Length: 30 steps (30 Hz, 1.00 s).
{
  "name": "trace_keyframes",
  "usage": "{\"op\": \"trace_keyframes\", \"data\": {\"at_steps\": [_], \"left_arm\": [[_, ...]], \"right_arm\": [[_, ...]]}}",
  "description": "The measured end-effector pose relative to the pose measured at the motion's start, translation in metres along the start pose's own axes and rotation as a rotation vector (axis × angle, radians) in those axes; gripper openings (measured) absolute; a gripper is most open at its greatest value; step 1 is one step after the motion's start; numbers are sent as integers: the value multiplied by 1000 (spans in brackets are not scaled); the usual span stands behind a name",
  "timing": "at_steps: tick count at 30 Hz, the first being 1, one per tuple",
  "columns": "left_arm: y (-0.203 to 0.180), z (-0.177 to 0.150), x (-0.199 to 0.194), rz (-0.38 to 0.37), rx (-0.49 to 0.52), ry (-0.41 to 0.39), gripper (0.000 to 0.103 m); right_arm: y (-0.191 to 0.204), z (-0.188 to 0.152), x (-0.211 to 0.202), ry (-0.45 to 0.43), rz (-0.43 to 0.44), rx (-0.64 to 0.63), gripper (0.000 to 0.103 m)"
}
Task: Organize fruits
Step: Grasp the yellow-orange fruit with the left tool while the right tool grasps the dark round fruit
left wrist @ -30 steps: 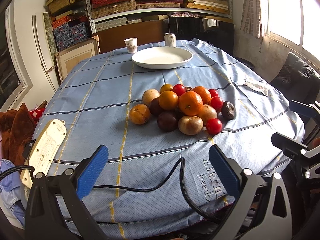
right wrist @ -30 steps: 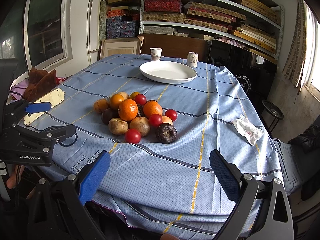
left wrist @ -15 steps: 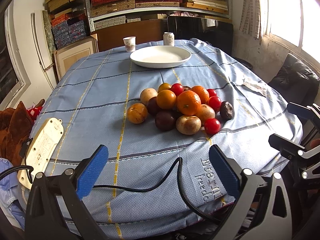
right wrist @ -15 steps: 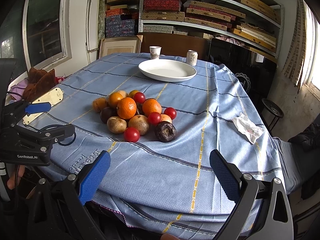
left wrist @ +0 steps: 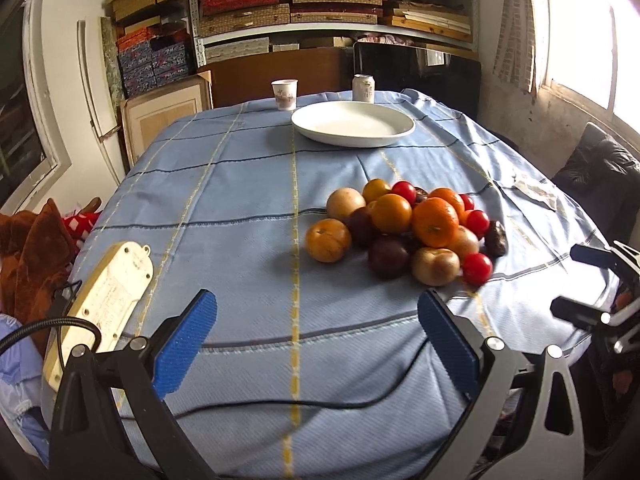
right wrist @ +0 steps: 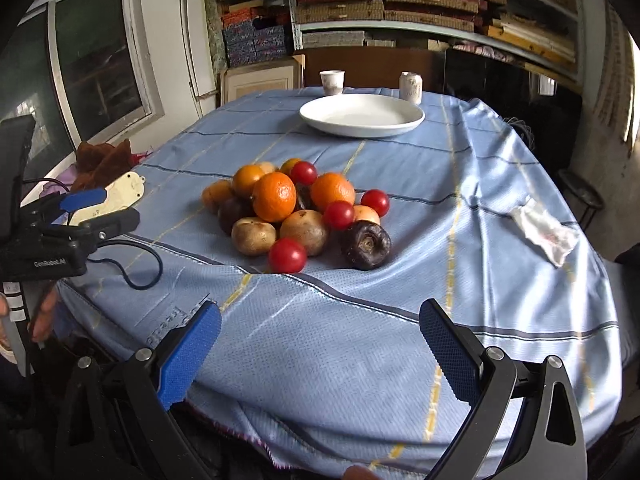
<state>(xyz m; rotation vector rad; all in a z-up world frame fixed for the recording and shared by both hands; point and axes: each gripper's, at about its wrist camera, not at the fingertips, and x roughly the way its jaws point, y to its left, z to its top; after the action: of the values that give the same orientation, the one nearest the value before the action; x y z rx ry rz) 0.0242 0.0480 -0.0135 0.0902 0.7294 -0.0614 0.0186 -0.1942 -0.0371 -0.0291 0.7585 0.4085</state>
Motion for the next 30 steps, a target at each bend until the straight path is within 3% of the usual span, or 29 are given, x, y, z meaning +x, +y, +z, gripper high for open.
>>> {"op": "trace_keyframes", "data": {"at_steps": [4, 9, 11, 13, 20, 21, 22, 27, 30], "left_arm": [[12, 10, 15, -57, 0, 13, 99], [27, 22, 40, -85, -17, 42, 98], [31, 26, 48, -96, -16, 54, 92], [35, 30, 57, -108, -12, 70, 86], [36, 37, 81, -143, 43, 103, 85], [36, 39, 85, -149, 50, 111, 85], [34, 40, 89, -148, 61, 118, 85], [27, 45, 115, -139, 142, 175, 69], [25, 46, 124, -214, 168, 189, 68]], "right_arm": [[-9, 14, 14, -14, -52, -18, 98], [-29, 25, 52, 76, -92, -18, 66], [-34, 29, 66, 113, -74, -26, 54], [-34, 32, 77, 141, -72, -51, 53], [-32, 35, 98, 199, -37, -88, 53], [-33, 36, 99, 197, -36, -86, 53], [-33, 36, 99, 188, -37, -81, 44], [-40, 37, 89, 151, -38, -34, 43], [-45, 37, 78, 131, -25, -2, 43]]}}
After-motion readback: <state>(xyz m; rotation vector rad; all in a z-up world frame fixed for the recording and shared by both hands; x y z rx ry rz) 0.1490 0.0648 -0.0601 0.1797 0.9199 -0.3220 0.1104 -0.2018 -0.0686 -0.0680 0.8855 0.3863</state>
